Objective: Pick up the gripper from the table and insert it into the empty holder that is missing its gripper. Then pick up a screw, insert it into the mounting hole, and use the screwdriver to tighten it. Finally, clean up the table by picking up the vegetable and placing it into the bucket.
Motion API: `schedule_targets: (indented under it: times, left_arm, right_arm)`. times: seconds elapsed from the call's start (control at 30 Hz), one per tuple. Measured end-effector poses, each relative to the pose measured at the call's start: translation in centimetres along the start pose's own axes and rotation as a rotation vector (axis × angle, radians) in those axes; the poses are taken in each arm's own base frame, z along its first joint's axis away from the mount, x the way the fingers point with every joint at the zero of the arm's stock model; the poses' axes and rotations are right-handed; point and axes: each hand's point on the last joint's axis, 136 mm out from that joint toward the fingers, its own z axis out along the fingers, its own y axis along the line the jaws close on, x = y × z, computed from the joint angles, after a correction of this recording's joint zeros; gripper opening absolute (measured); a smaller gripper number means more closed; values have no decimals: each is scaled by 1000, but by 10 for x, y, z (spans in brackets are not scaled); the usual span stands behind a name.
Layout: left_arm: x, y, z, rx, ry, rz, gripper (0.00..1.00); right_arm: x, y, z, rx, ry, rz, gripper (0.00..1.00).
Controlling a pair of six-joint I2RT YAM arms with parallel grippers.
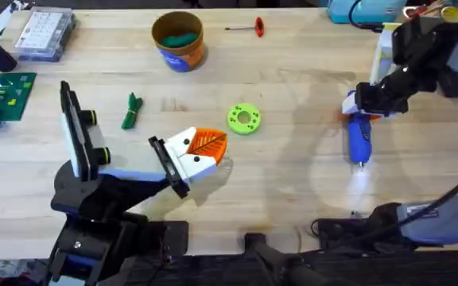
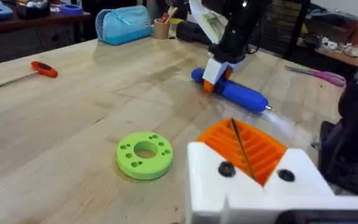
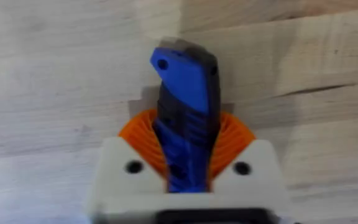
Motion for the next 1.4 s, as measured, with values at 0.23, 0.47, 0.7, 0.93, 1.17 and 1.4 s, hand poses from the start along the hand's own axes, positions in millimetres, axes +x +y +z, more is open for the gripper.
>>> schedule_targets:
  times: [0.23,0.47,0.7,0.93,1.17,1.4]
  left_arm:
    - [0,0,0,0,0,0,15]
    - [0,0,0,0,0,0,15]
    - [0,0,0,0,0,0,15]
    - [0,0,0,0,0,0,15]
    - [0,0,0,0,0,0,15]
    - [0,0,0,0,0,0,15]
  right_arm:
    - [-1,-1,2,7,-5,-6,27]
    - [-1,-1,2,7,-5,-6,27]
    - [0,-1,1,7,-1,-6,27]
    - [9,3,-4,-19,45,-14,27]
    - [-9,4,-38,-28,-26,-15,27]
    - [-37,11,-90,-67,-201,-19,27]
